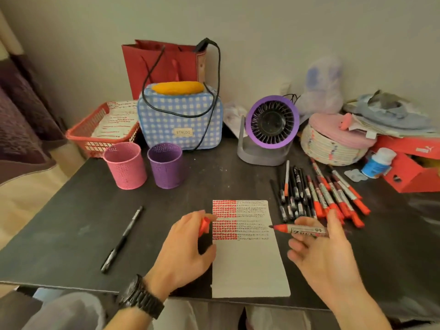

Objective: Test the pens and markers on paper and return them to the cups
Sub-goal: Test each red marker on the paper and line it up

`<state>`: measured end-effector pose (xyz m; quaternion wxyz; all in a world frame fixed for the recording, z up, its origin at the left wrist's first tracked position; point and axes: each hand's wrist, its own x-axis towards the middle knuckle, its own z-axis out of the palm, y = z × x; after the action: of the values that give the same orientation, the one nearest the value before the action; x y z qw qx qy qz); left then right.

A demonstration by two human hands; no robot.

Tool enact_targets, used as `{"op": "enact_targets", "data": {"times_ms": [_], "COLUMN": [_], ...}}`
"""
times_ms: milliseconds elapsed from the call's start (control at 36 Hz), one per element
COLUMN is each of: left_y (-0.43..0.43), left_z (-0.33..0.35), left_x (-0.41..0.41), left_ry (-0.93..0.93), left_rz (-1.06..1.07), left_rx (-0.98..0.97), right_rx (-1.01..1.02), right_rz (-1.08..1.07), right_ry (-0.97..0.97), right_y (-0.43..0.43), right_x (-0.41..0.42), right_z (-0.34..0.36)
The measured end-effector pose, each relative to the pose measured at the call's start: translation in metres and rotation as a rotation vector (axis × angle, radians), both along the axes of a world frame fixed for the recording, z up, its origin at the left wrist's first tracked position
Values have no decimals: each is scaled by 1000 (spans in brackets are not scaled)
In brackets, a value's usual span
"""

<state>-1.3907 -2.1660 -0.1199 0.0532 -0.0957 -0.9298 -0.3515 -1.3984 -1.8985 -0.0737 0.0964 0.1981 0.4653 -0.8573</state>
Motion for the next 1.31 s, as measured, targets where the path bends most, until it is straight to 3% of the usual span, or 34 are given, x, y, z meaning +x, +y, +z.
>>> {"op": "enact_targets", "data": {"times_ms": [139,306,444,639,1306], "left_y": [-1,-1,-2,-2,0], "left_z": [-14,-21,-20,-15,-19], "left_x": [-7,-11,-13,-13,-13], "left_ry": [-69,-136,-141,-179,-139], "left_rz": [-31,-53,-29,1,56], "left_rx": [-79,-140,-100,4,55], "right_rx": [148,357,572,834,941], "right_rz": [186,165,205,63,135], "right_ry": [26,168,300,487,588], "right_y": [-19,-54,-80,-93,-98], "right_x": [-2,-17,-31,-27,-33], "right_z": [-1,-9,-25,-55,-65]}}
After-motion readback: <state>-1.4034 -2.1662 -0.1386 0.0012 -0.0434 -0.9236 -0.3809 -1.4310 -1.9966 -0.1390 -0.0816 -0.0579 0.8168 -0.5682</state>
